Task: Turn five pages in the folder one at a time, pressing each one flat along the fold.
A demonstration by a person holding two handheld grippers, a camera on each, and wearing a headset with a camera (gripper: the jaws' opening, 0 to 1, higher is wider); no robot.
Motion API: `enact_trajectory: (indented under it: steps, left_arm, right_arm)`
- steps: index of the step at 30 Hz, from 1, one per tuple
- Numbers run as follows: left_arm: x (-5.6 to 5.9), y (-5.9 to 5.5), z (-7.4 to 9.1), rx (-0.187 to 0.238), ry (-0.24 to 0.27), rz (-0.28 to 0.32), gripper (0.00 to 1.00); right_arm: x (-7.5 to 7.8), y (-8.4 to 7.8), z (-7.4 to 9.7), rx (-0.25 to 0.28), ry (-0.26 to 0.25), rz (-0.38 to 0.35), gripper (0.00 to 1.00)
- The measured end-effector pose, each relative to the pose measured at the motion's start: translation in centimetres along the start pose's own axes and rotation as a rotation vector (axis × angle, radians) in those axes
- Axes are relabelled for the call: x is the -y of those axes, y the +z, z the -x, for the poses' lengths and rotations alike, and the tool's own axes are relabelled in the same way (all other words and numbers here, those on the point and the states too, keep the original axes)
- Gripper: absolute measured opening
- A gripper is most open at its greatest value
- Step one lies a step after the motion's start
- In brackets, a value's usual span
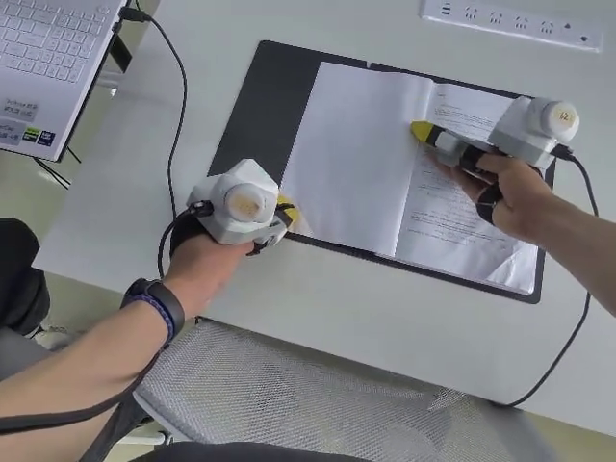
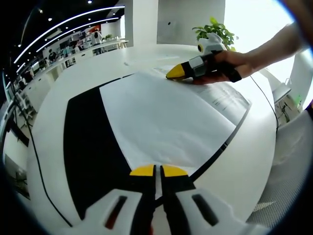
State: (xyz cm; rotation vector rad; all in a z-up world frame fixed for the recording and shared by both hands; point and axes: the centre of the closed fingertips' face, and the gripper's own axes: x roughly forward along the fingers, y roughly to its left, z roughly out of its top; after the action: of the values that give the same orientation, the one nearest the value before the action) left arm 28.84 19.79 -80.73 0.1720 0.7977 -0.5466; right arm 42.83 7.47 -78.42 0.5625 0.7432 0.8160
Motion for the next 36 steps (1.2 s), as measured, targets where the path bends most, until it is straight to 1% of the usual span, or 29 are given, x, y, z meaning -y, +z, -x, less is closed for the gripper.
enact_trajectory:
  steps: [1, 2, 4, 10, 11, 13, 15, 19, 21, 24, 29, 33, 36]
  left_arm:
    - [0.0, 0.0, 0.0, 0.0, 0.001, -0.001, 0.02]
    - [0.0, 0.0, 0.0, -0.001, 0.001, -0.002, 0.02]
    - [0.0, 0.0, 0.1, -0.004, 0.0, -0.007, 0.02]
    - [0.1, 0.0, 0.0, -0.007, -0.005, -0.023, 0.02]
    - [0.1, 0.0, 0.0, -0.006, -0.006, -0.022, 0.02]
    - [0.0, -0.1, -0.1, -0.008, -0.009, -0.027, 0.02]
    - [0.0, -0.1, -0.2, -0.01, -0.01, -0.032, 0.02]
    - [0.0, -0.1, -0.3, -0.009, -0.009, -0.03, 0.02]
    - [0.1, -0.2, -0.3, -0.009, -0.01, -0.03, 0.02]
    - [0.2, -0.2, -0.3, -0.007, -0.01, -0.031, 0.03]
    - [0.2, -0.2, -0.3, -0.005, -0.006, -0.03, 0.04]
    - [0.2, -0.2, -0.2, 0.0, -0.006, -0.026, 0.03]
    - [0.0, -0.2, -0.2, 0.01, -0.002, -0.015, 0.02]
  right_arm:
    - [-0.2, -0.3, 0.1, -0.004, 0.003, 0.004, 0.0]
    - [0.0, -0.6, 0.1, -0.008, 0.008, 0.006, 0.0]
    - [-0.1, -1.0, 0.3, -0.011, 0.013, 0.009, 0.0]
    - [-1.2, -2.7, 1.5, -0.023, 0.026, 0.027, 0.0]
    - [-1.5, -3.2, 1.8, -0.035, 0.035, 0.028, 0.0]
    - [-2.0, -4.3, 2.2, -0.065, 0.048, 0.056, 0.0]
    - [-2.4, -4.8, 2.6, -0.07, 0.05, 0.052, 0.0]
    - [-2.7, -5.8, 3.2, -0.075, 0.054, 0.049, 0.0]
    - [-3.1, -6.5, 3.5, -0.082, 0.057, 0.047, 0.0]
    - [-3.9, -7.8, 4.1, -0.112, 0.073, 0.074, 0.0]
    - [-4.7, -9.7, 5.2, -0.141, 0.086, 0.078, 0.0]
    - [-5.3, -10.9, 5.9, -0.159, 0.094, 0.081, 0.0]
    - [-5.6, -11.6, 6.3, -0.16, 0.089, 0.075, 0.0]
